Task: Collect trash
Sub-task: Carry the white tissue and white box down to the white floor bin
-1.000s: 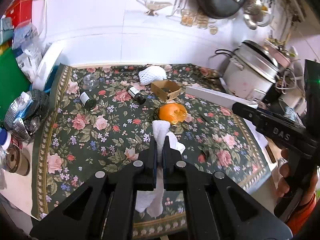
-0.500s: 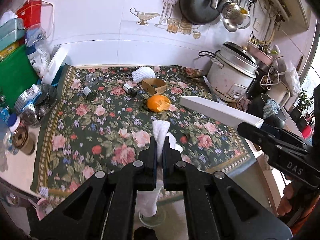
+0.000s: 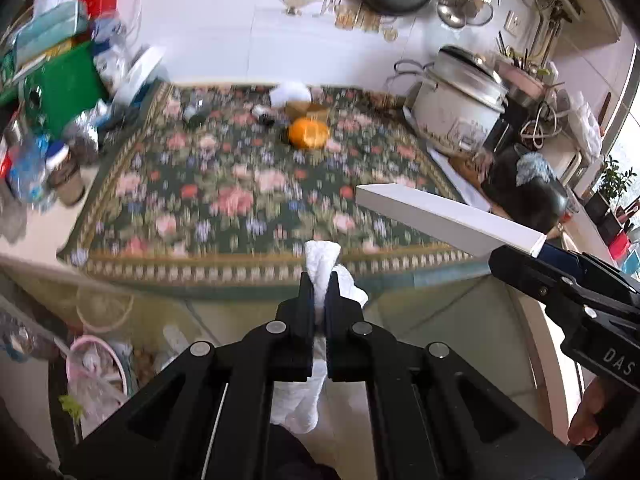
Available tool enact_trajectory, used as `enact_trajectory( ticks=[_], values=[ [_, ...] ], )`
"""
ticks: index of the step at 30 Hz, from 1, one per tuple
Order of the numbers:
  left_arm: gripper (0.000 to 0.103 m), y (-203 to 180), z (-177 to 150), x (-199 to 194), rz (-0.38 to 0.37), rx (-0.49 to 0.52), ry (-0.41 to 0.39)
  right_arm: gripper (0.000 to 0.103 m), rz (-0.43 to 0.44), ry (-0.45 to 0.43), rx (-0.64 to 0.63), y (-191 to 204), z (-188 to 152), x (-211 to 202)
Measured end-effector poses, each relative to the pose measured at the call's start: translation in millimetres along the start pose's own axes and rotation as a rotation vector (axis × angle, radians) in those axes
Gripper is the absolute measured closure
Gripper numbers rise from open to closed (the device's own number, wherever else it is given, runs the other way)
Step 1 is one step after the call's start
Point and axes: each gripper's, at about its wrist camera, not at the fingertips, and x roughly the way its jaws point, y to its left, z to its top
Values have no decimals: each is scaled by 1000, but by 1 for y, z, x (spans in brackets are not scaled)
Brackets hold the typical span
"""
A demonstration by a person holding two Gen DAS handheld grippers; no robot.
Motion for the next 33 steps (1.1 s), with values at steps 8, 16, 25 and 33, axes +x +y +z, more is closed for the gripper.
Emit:
enact_trajectory(
  ticks=[8, 16, 25, 33],
  values=[
    [100, 5, -51, 25, 13, -50, 115, 55, 12, 117, 15, -9, -49, 10],
    [100, 22, -99, 93, 42, -11, 259, 55, -8, 221, 75, -22, -93, 51],
    [100, 61, -168, 216, 9, -51, 417, 55, -39, 374, 204, -51, -176, 151],
    [100, 96, -232, 331, -39, -120, 463, 55, -51, 519, 264, -74, -266, 261]
  ],
)
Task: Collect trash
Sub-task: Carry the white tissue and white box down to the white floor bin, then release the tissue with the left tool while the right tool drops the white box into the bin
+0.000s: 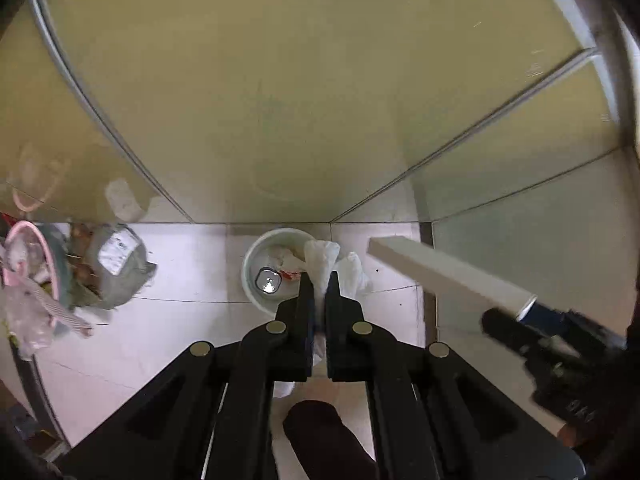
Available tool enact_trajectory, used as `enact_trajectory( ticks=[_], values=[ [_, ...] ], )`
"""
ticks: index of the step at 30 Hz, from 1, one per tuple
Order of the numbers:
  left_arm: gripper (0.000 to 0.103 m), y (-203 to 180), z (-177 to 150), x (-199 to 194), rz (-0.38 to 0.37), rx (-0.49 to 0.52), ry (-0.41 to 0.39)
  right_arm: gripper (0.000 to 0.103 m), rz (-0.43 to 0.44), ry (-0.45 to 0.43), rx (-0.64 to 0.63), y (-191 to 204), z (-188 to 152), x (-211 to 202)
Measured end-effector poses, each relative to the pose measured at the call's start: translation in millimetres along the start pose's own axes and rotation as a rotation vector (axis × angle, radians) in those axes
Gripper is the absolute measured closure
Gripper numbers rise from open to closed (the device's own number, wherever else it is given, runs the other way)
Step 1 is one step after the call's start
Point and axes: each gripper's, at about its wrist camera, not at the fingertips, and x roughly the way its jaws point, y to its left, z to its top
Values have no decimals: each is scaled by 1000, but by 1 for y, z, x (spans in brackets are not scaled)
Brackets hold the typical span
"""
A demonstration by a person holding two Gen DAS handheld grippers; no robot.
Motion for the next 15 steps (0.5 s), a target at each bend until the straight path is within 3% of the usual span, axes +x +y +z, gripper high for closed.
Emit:
enact_trajectory(
  ticks=[10, 15],
  values=[
    [100, 41, 11, 129, -32, -45, 42, 55, 12, 100, -39, -5, -4, 156],
    [96, 44, 13, 172, -34, -15, 100, 55, 15, 155, -63, 0, 1, 193]
  ],
)
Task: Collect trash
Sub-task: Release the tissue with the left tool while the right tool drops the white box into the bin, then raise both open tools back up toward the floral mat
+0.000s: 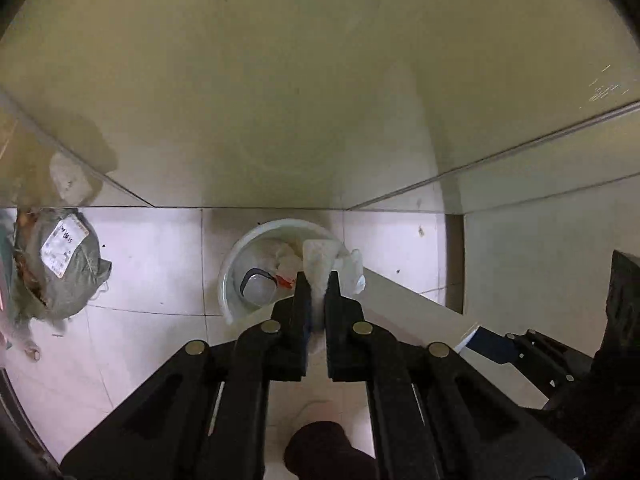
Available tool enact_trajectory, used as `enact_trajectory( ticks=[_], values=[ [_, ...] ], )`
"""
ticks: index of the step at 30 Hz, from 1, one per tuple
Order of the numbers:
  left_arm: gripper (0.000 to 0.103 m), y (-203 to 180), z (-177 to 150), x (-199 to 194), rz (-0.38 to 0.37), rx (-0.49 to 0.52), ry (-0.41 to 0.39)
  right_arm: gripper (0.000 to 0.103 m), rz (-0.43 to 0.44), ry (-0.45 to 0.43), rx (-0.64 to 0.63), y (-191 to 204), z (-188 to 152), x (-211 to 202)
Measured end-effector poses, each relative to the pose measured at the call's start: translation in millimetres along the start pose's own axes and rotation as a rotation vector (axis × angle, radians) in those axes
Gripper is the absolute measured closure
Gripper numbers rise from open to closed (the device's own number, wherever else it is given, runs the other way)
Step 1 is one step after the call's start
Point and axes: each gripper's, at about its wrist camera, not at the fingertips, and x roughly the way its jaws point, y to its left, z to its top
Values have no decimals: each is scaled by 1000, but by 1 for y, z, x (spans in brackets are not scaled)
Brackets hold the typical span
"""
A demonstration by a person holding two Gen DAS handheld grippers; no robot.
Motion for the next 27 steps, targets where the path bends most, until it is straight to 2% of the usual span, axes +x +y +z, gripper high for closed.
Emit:
enact_trajectory(
  ticks=[3, 7, 10, 14, 20, 22, 24, 27],
  values=[
    [92, -4, -1, 10, 13, 23, 42, 55, 25, 57, -22, 5, 3, 11],
    [92, -9, -5, 4, 27, 48, 64, 55, -9, 41, -45, 11, 3, 6],
    [92, -10, -9, -11, 43, 56, 67, 55, -2, 45, -36, 16, 2, -9],
    [92, -12, -15, -53, 69, 60, 61, 55, 2, 32, -17, 22, 5, -35],
    [91, -33, -25, -155, 74, 79, 19, 55, 6, -25, 0, 39, 4, -118],
    [88, -41, -28, -188, 70, 84, -3, 55, 7, -58, 3, 48, 3, -157],
    [83, -54, -31, -237, 66, 96, -44, 55, 5, -90, -1, 55, 2, -191],
    [82, -70, -35, -301, 63, 126, -107, 55, -3, -154, -8, 71, -3, -251]
  ],
)
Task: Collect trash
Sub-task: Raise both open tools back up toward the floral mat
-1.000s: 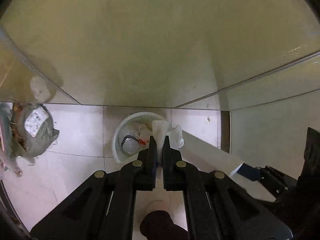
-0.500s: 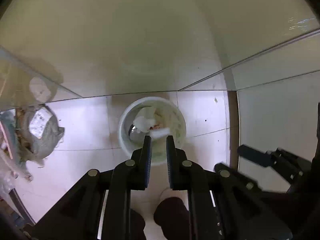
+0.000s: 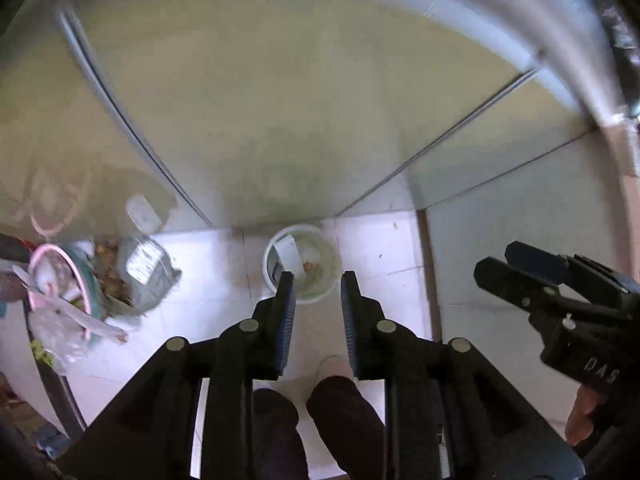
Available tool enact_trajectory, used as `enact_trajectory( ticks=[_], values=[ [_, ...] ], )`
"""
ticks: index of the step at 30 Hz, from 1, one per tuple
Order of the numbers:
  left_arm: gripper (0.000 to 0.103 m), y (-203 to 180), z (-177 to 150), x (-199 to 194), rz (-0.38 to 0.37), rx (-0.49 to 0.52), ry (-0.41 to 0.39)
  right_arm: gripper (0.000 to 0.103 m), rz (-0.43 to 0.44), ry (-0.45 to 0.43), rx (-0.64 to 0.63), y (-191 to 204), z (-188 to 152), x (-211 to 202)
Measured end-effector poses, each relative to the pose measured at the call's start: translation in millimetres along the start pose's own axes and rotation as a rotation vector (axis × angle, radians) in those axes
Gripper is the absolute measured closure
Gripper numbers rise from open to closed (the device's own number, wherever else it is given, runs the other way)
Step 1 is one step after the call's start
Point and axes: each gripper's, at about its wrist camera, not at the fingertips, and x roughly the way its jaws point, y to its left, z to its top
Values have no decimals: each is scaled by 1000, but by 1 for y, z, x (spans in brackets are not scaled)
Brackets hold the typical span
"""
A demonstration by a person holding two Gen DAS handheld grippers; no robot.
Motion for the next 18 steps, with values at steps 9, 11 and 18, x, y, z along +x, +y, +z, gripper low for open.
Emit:
enact_trajectory(
  ticks=[9, 11, 18],
  values=[
    [72, -28, 4, -186, -16, 86, -229, 55, -14, -246, -7, 55, 2, -178],
    [70, -32, 6, -219, -18, 110, -280, 55, -19, -309, -12, 65, -1, -208],
    [60, -38, 9, -321, -11, 199, -459, 55, -59, -515, -7, 93, -3, -295]
  ],
)
